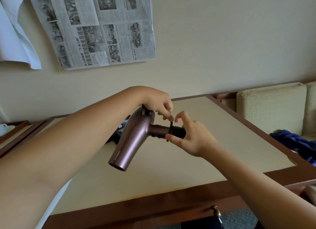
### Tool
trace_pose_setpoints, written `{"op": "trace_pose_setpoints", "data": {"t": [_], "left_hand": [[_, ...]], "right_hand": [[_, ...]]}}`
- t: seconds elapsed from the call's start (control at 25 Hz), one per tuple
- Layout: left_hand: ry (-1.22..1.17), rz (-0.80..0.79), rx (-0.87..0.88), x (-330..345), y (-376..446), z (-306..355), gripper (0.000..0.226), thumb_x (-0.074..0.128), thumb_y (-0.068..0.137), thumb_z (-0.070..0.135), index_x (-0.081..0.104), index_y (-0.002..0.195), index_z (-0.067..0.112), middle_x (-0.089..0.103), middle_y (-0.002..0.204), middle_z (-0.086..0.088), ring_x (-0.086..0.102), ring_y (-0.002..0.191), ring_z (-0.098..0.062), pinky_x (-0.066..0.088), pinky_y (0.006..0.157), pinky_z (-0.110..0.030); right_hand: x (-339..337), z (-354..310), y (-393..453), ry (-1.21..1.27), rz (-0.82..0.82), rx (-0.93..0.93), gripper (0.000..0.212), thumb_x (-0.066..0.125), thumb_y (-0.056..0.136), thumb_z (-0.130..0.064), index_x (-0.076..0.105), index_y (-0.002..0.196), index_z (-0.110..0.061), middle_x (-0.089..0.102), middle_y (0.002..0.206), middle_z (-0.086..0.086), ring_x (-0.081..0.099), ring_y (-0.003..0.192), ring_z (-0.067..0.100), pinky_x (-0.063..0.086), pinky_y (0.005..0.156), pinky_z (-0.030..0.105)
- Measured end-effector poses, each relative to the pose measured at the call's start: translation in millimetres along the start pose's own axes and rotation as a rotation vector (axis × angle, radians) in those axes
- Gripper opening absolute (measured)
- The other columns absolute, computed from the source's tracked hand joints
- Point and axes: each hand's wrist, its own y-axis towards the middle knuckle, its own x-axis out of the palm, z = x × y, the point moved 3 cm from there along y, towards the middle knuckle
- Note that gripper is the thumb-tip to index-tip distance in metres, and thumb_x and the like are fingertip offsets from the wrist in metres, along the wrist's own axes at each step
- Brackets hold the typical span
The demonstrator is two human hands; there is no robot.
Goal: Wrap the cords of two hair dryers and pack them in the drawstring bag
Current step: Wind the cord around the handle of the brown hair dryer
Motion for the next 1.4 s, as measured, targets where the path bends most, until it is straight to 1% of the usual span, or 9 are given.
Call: {"op": "trace_pose_setpoints", "data": {"t": [0.24,0.44,0.64,0.8,0.96,1.08,1.2,1.28,1.4], "left_hand": [[-0.011,0.078,0.091,-10.9,14.7,22.5,0.042,0.078,0.078,0.061,0.075,0.079,0.019,0.073,0.086,-0.006,0.061,0.080,-0.022,0.043,0.074,-0.032],[0.128,-0.021,0.020,-18.5,14.0,22.8,0.038,0.081,0.077,0.060,0.077,0.079,0.022,0.069,0.073,0.003,0.057,0.065,-0.008,0.041,0.064,-0.025],[0.227,0.167,0.010,3.7,24.5,7.2,0.043,0.068,0.058,0.091,0.075,0.079,0.055,0.067,0.101,0.020,0.054,0.107,-0.021,0.042,0.099,-0.041],[0.293,0.201,-0.030,18.5,30.2,9.5,0.012,0.072,0.084,0.053,0.080,0.086,0.044,0.071,0.087,0.021,0.043,0.108,-0.024,0.039,0.096,-0.038],[0.245,0.166,-0.047,19.2,16.3,23.0,0.023,0.060,0.092,0.025,0.080,0.093,0.035,0.076,0.082,0.017,0.057,0.099,-0.012,0.028,0.083,-0.029],[0.312,0.679,0.020,20.0,-2.6,29.6,0.024,0.057,0.091,0.016,0.078,0.096,0.027,0.068,0.098,0.008,0.055,0.103,-0.020,0.035,0.085,-0.034],[-0.005,1.150,0.181,69.4,-37.3,51.7,0.008,0.058,0.084,0.014,0.065,0.086,0.011,0.063,0.072,-0.001,0.059,0.066,-0.023,0.047,0.057,-0.036],[-0.260,1.043,0.076,105.6,-42.2,67.8,0.014,0.059,0.086,0.015,0.057,0.100,0.011,0.060,0.066,0.001,0.058,0.057,-0.020,0.044,0.049,-0.033],[-0.682,0.694,-0.292,129.8,-14.4,51.2,0.029,0.068,0.086,0.030,0.049,0.105,0.020,0.065,0.095,0.003,0.065,0.081,-0.019,0.047,0.062,-0.031]], "right_hand": [[-4.4,8.3,-6.6,-0.008,0.036,0.075,0.075,0.070,0.070,-0.072,0.032,0.120,-0.032,0.064,0.072,-0.001,0.063,0.062,0.018,0.057,0.058,0.039],[-1.2,2.8,-10.6,-0.043,-0.003,0.017,0.070,0.071,0.075,-0.058,0.030,0.126,-0.033,0.062,0.067,-0.003,0.061,0.058,0.019,0.055,0.055,0.037],[1.6,11.0,-12.0,0.049,-0.011,0.001,0.077,0.070,0.083,-0.056,0.023,0.143,-0.051,0.064,0.070,0.002,0.061,0.062,0.022,0.054,0.062,0.040],[2.3,21.4,-9.4,0.113,0.058,0.041,0.063,0.069,0.083,-0.056,0.038,0.138,-0.054,0.066,0.074,-0.007,0.063,0.062,0.013,0.054,0.060,0.032],[1.7,23.7,-2.7,0.040,0.090,0.066,0.047,0.071,0.080,-0.057,0.057,0.122,-0.042,0.065,0.078,-0.012,0.062,0.066,0.007,0.049,0.056,0.027],[-4.1,25.5,3.4,0.053,0.155,0.104,0.043,0.072,0.078,-0.059,0.061,0.114,-0.037,0.067,0.078,-0.012,0.064,0.066,0.006,0.055,0.058,0.029],[-18.0,26.7,12.4,0.095,0.245,0.121,0.040,0.068,0.077,-0.065,0.064,0.099,-0.032,0.068,0.068,-0.011,0.064,0.059,0.001,0.053,0.052,0.025],[-27.5,23.9,19.7,0.129,0.266,0.151,0.034,0.070,0.078,-0.062,0.064,0.091,-0.031,0.066,0.064,-0.010,0.064,0.061,-0.001,0.048,0.049,0.024],[-36.9,15.7,24.9,0.180,0.289,0.167,0.024,0.074,0.079,-0.051,0.064,0.090,-0.032,0.066,0.064,-0.008,0.064,0.063,-0.001,0.049,0.052,0.027]]}}
